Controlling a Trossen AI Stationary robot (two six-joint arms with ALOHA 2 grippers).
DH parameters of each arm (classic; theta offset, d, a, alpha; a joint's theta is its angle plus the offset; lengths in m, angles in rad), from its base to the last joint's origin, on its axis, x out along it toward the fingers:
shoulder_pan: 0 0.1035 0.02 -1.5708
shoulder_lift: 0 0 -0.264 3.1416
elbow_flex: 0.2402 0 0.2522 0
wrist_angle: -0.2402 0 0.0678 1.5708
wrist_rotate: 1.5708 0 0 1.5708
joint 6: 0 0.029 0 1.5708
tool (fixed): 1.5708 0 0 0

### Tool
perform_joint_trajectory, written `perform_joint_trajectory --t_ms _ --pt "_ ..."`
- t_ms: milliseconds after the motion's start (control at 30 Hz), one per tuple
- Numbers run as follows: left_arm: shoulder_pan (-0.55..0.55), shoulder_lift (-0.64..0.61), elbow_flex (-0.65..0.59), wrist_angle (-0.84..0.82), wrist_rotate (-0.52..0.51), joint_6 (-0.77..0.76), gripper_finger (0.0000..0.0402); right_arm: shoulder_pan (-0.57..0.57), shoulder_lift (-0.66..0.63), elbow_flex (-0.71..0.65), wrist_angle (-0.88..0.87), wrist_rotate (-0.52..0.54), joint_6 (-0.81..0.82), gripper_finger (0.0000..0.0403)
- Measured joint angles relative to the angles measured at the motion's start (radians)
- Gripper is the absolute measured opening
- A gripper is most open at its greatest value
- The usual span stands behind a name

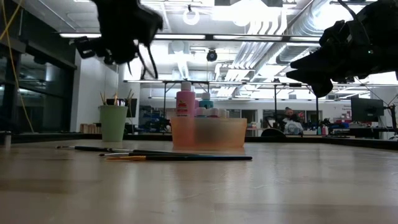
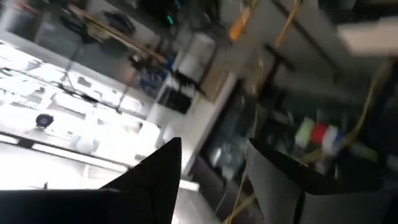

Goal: Pick & Place Paint Supplies
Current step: Put the white paintbrush into the cup

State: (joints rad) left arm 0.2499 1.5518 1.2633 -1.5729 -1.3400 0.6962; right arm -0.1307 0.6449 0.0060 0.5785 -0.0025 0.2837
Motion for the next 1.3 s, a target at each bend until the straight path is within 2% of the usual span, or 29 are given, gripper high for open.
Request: perform_joint_trajectory --t_ms 133,233,400,500,633,733,833,1167,1300 --pt "-0.128 -0.088 0.0 -0.001 0.149 -0.07 0.0175 0.0 0.0 0.0 0.0 0.0 0.0 0.016" --pt "-0.22 -0.141 0.0 0.002 0.388 -0.164 0.0175 0.0 0.0 0.0 0.0 0.0 0.0 0.016" --pt "-0.304 -0.175 0.0 0.002 0.837 -0.49 0.0175 0.0 0.0 0.0 0.0 0.0 0.0 0.016" --pt "-0.313 -0.175 -0.007 0.021 1.026 -0.615 0.0175 0.0 0.0 0.0 0.0 0.0 0.0 0.016" --pt "-0.331 -0.175 -0.08 0.156 1.221 -0.64 0.0175 0.0 0.0 0.0 0.0 0.0 0.0 0.016" --pt "-0.358 -0.175 -0.157 0.221 1.297 -0.622 0.0175 0.0 0.0 0.0 0.0 0.0 0.0 0.016" --pt "-0.379 -0.174 -0.241 0.318 1.323 -0.622 0.0175 0.0 0.0 0.0 0.0 0.0 0.0 0.016" --pt "-0.408 -0.182 -0.474 0.65 1.324 -0.597 0.0175 0.0 0.0 0.0 0.0 0.0 0.0 0.016" --pt "-0.407 -0.181 -0.498 0.717 1.305 -0.596 0.0175 0.0 0.0 0.0 0.0 0.0 0.0 0.016"
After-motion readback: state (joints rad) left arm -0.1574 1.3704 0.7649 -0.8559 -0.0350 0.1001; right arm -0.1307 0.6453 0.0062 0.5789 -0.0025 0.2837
